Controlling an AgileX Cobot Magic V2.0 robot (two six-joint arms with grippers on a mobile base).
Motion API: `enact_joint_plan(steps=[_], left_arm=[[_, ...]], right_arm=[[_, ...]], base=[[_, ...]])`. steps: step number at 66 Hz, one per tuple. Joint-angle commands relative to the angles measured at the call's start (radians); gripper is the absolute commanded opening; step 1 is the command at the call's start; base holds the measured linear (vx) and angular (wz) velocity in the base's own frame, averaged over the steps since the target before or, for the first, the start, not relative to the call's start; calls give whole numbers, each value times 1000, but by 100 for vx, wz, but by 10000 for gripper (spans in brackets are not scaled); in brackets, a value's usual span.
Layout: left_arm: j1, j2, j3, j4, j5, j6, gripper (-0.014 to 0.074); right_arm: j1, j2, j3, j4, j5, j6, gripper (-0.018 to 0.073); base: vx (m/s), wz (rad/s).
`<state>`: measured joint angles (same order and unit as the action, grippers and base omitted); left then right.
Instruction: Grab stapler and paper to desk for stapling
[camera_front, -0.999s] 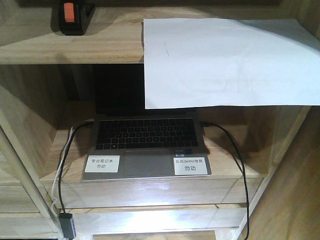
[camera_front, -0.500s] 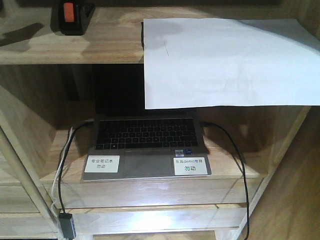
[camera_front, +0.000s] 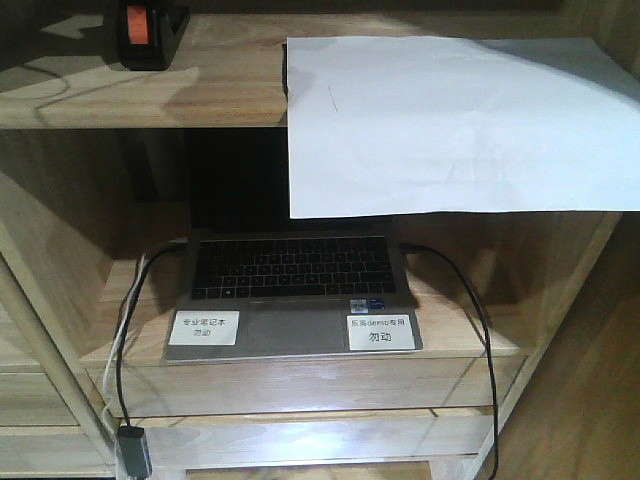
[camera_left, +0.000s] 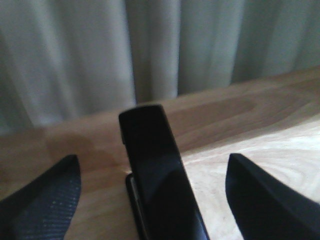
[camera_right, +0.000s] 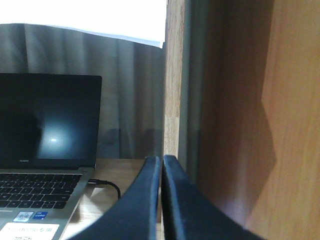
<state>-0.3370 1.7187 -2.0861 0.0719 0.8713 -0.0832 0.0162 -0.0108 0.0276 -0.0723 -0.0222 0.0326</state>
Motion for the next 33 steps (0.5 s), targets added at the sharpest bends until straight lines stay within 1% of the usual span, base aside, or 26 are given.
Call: enact_joint_plan(steps=[1,5,17,26,33], left_arm=[[-4,-21,-55,-20,-39,-14,572],[-4,-13,-59,-19,-36,-14,572],[-4,9,-71,-18,-14,-47,572],[-4,31,-106,-18,29,-47,567],[-2,54,-139,-17,80,-47,533]], right_arm=[[-3,-14,4,-1,-71,-5,-9],[-3,-14,4,-1,-71,-5,-9],[-3,-14,4,-1,-71,-5,-9],[-3,-14,4,-1,-71,-5,-9],[-3,-14,4,-1,-71,-5,-9]], base=[[0,0],[0,0],[0,0],[0,0],[0,0]])
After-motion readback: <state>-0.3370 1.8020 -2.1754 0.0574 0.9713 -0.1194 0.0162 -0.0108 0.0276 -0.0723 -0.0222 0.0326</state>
